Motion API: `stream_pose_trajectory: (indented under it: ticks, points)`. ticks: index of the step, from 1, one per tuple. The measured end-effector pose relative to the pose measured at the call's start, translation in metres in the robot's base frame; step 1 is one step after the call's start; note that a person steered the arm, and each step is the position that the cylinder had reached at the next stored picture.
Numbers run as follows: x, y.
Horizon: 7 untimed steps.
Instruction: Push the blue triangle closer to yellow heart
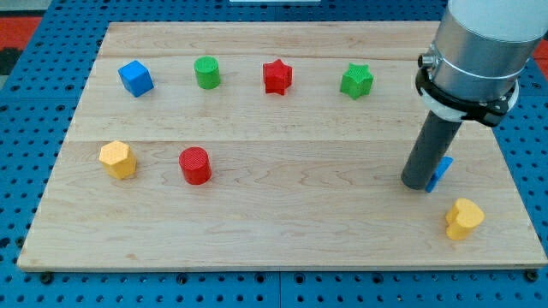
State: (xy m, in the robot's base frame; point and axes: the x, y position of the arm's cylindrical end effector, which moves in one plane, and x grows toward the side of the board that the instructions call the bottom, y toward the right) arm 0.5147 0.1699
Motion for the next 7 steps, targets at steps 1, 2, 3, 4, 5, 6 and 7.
stream_pose_trajectory:
  ticks: [1,2,3,4,5,6,7]
  points:
    - [-0.022,-0.015]
    - [-0.054,-0.025]
    - [-0.072,-0.008]
    - [-0.067,0.029]
    - [-0.045,0.039]
    - [-0.015,0.039]
    - [-0.006,0.039]
